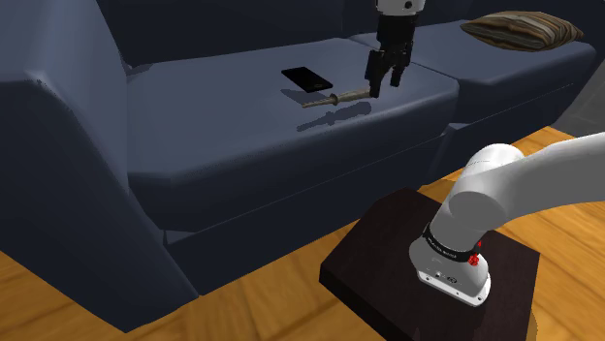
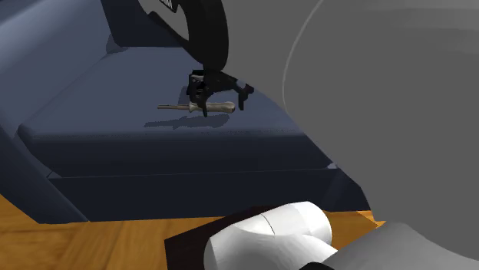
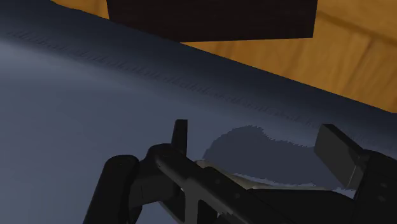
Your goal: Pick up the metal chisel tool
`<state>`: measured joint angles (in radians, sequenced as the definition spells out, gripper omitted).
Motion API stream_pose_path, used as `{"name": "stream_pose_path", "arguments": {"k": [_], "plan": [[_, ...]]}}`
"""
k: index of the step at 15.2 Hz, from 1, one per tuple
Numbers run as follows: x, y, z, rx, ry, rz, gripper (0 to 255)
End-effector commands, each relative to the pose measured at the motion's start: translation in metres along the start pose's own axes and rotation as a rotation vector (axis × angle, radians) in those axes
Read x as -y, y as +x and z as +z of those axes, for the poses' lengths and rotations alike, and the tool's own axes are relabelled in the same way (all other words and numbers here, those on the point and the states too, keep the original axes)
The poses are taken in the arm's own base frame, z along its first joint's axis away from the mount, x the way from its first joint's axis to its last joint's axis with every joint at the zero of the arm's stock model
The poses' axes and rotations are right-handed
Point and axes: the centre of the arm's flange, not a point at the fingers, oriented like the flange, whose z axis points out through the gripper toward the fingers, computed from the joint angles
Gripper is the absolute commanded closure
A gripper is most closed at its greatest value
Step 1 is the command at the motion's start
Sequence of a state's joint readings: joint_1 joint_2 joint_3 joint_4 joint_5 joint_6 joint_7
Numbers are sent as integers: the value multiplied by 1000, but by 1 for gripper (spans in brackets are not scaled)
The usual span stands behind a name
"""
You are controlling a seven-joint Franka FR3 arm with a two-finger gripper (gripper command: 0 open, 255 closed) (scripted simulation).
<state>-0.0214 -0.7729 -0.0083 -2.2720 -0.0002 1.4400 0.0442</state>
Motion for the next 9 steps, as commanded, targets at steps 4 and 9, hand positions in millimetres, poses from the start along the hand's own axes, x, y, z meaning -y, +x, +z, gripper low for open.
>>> {"name": "stream_pose_path", "arguments": {"k": [4, 9], "plan": [[17, 36, -6, 2, -22, -307, 0], [66, 81, -15, 6, -59, -819, 0]]}}
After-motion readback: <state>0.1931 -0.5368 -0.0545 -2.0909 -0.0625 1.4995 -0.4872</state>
